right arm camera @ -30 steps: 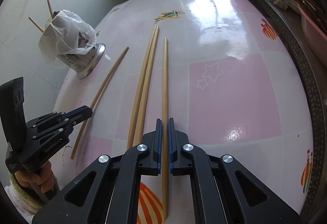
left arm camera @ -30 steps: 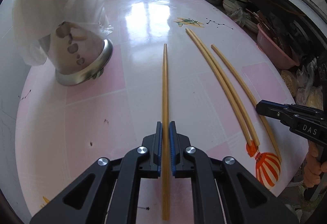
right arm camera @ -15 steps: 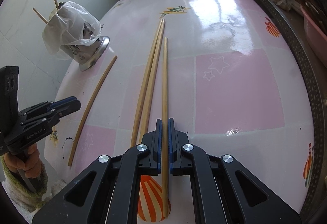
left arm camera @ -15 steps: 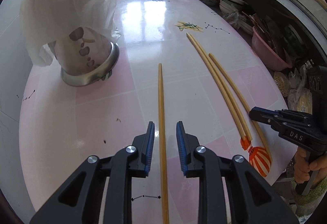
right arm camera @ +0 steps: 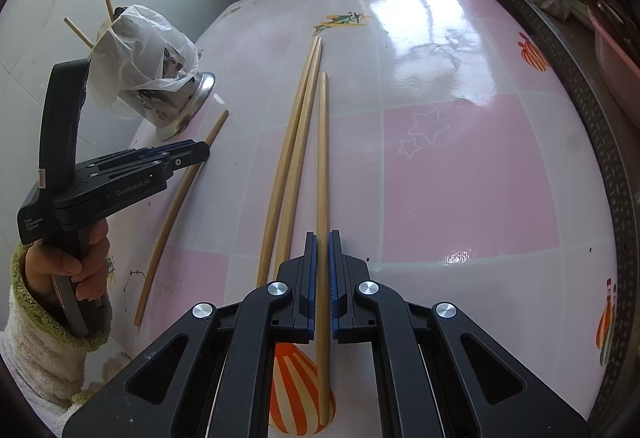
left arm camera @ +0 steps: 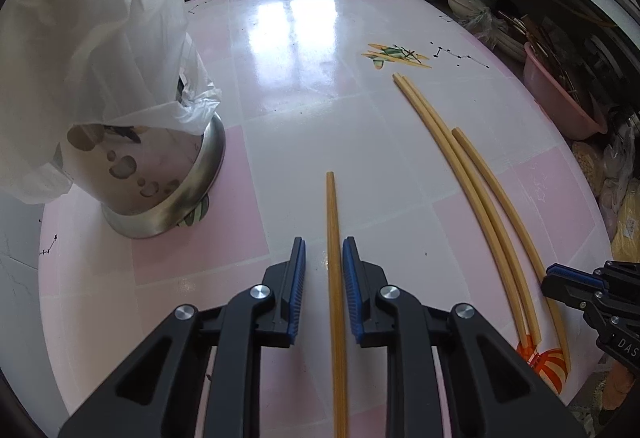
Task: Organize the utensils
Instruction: 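Lift the chopstick with left tool while right tool closes on its chopstick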
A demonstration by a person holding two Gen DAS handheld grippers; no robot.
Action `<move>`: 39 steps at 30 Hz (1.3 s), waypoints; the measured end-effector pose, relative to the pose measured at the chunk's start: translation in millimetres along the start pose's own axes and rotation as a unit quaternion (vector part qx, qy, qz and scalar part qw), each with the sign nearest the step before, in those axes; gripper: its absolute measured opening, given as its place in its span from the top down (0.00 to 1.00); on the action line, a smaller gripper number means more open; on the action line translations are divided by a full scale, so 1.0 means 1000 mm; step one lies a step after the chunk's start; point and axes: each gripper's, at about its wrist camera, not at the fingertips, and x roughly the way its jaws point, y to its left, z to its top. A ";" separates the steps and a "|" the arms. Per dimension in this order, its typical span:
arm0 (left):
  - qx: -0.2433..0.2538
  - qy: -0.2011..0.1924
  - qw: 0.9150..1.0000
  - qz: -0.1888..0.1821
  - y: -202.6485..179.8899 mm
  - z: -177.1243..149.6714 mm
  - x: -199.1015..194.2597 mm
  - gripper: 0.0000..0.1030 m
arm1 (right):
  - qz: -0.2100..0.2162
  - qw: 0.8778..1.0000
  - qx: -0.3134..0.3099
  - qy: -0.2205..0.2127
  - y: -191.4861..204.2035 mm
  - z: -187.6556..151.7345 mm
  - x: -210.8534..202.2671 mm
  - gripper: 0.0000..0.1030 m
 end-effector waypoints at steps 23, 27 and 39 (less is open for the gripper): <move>-0.027 -0.022 0.999 -0.024 0.012 -0.009 -0.003 0.94 | -0.054 0.996 -0.071 0.002 0.025 0.044 0.016 0.88; -0.028 -0.024 0.999 -0.031 0.016 -0.012 -0.004 0.94 | -0.073 0.993 -0.089 0.005 0.030 0.055 0.025 0.88; -0.030 -0.024 0.998 -0.041 0.017 -0.012 -0.004 0.94 | -0.125 0.985 -0.122 0.005 0.035 0.070 0.043 0.92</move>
